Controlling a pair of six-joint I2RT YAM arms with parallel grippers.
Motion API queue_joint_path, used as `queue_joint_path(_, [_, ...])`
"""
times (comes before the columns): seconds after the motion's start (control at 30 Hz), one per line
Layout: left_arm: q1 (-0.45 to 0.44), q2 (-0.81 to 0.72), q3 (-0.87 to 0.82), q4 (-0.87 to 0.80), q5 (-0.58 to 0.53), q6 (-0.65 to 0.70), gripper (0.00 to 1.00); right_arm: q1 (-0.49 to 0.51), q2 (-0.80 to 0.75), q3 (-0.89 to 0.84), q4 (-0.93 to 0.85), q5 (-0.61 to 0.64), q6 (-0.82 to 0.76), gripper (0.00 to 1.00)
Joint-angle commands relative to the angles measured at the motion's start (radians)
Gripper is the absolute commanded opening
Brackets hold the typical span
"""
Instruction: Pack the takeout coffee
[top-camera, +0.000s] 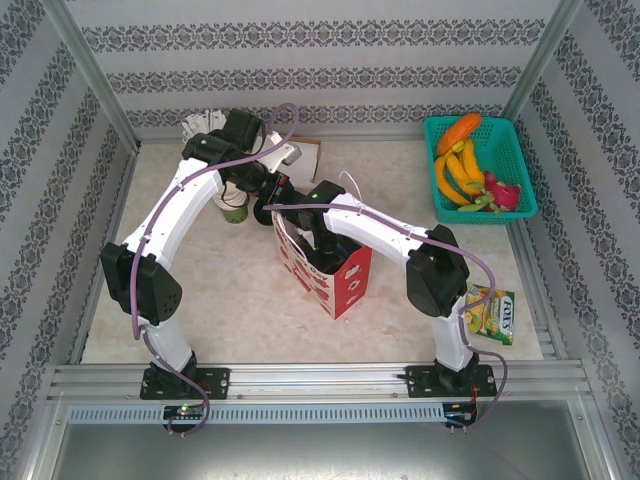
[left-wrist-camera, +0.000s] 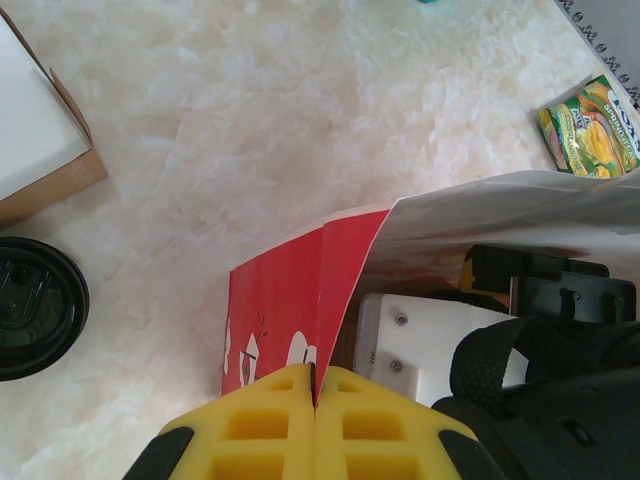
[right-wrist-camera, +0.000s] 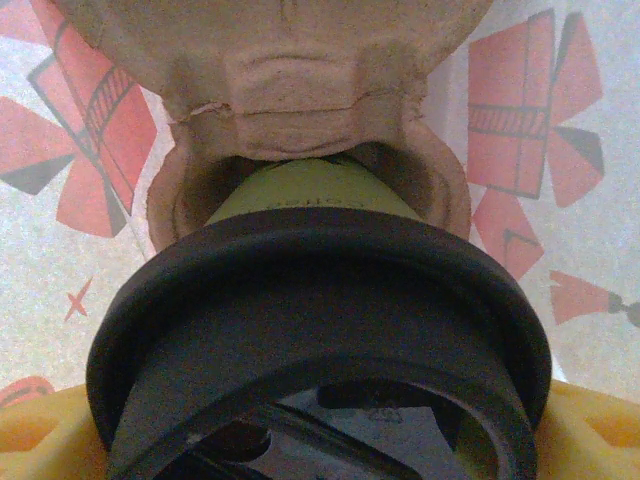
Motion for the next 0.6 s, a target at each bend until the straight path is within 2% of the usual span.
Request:
queue_joint_path(0.0, [0.001,0.02,0.015,-0.027,0.006,-0.007,0.0,-0.015,0.056,-0.054,0.07,0.018,0.011,0.47])
queue_joint_path(0.57, [0.001,0.018,0.017,-0.023,0.014,-0.015,0.0,-0.016,0.089,-0.147,0.124,0.044,0.024,0.46])
